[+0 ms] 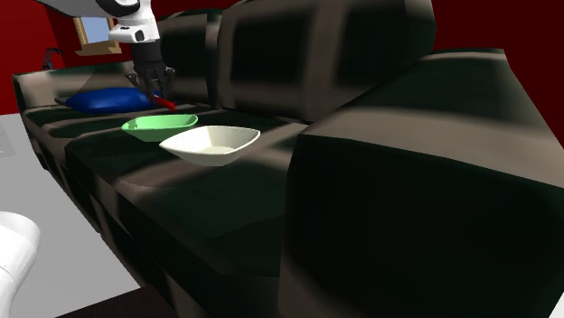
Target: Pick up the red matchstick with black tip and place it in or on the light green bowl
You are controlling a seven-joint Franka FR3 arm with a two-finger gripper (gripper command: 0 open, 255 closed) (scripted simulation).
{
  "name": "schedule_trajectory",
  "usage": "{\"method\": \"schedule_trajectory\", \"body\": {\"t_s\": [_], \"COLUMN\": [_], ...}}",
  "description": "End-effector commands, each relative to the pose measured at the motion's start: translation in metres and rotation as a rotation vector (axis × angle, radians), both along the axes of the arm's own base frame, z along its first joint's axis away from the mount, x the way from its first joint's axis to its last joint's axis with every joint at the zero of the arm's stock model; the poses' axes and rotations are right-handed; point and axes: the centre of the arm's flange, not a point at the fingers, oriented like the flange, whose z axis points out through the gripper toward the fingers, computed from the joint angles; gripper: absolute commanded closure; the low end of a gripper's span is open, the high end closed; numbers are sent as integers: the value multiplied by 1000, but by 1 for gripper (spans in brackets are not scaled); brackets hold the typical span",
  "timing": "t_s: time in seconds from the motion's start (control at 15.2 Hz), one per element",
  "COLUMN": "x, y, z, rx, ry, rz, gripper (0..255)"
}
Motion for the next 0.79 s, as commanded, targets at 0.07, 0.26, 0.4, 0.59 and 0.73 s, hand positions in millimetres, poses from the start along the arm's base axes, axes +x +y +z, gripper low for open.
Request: {"method": "schedule_trajectory", "body": {"t_s": [0.07,0.26,0.4,0.59,0.73], "x": [-1,-1,-1,-1,-1], "y": [1,1,1,1,1], "z": [-15,-31,-42,-54,-54], "rx": [0,0,0,0,0], "ry": [0,0,0,0,0], "rz": [0,0,0,0,0], "gripper": [255,255,255,255,255]}}
